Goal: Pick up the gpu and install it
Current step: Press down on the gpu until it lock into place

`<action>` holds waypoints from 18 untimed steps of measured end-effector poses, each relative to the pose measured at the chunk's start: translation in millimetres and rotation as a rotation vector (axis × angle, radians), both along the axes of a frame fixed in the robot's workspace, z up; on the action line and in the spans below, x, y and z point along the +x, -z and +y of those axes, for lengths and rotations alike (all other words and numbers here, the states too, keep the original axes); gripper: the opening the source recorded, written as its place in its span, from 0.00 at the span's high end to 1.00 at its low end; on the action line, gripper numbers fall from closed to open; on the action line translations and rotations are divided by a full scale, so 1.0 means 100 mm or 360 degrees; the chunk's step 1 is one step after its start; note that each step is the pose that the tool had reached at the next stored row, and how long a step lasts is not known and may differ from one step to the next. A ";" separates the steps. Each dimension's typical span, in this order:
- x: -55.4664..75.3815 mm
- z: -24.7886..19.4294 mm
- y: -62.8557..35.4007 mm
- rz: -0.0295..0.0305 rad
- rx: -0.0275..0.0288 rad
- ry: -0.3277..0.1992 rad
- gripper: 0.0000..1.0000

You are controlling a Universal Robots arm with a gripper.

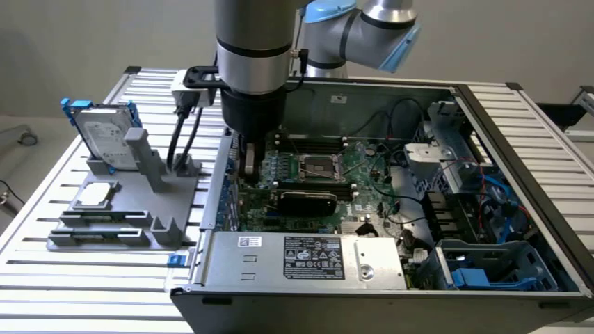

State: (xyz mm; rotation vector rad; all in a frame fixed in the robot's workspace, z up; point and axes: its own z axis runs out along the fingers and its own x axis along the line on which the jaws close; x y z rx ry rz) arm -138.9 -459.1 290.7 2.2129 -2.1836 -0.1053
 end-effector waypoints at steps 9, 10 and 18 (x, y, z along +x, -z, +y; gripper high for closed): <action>-0.01 -0.027 -0.055 0.00499 -0.00007 0.0000 0.89; -0.01 -0.027 -0.067 0.00569 -0.00008 0.0000 0.89; -0.01 -0.027 -0.090 0.00983 -0.00079 0.0001 0.89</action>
